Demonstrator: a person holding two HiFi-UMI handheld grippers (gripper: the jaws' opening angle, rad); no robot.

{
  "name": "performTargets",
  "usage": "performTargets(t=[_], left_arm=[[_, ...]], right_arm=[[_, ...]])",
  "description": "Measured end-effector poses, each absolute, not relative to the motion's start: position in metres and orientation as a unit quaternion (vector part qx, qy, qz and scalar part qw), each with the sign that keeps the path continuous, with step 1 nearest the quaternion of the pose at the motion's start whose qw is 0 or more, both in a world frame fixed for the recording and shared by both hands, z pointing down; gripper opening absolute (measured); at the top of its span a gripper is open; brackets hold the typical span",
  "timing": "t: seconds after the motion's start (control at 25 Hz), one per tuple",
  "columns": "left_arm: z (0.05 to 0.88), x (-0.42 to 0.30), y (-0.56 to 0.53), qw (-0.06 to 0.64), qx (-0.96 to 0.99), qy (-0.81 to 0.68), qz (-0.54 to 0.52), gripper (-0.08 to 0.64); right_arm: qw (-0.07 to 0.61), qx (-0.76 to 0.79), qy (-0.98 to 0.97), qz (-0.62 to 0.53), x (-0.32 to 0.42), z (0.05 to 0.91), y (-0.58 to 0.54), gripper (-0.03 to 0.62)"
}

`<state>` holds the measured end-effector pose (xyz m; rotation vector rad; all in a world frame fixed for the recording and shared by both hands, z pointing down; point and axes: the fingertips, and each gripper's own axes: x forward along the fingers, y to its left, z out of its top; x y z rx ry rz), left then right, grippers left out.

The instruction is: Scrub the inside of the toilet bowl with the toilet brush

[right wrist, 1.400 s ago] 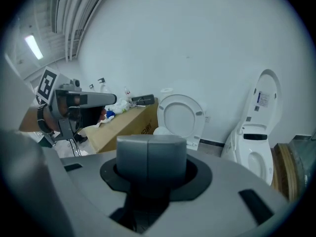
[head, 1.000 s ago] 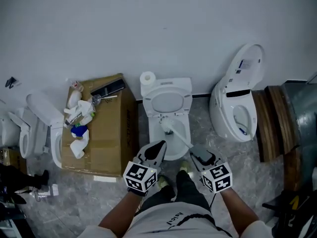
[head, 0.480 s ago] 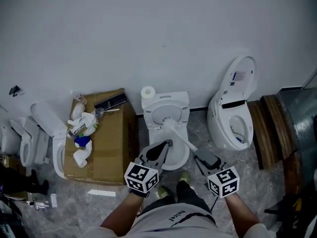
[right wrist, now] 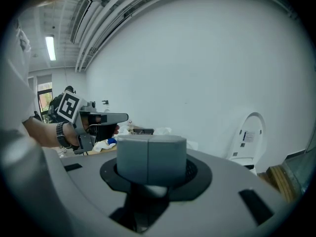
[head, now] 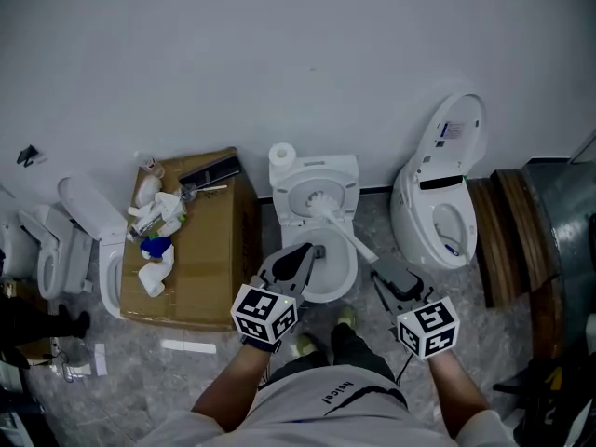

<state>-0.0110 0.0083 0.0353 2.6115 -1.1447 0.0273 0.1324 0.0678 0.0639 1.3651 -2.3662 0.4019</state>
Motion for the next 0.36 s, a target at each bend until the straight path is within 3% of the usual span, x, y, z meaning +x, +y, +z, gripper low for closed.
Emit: performTargets(t=[0.36], left_arm=[[0.042, 0.0, 0.016, 0.144, 0.911, -0.387, 0.018, 0.008]], right_arm=[[0.187, 0.483, -0.842, 0.148, 0.129, 0.071, 0.067, 0.156]])
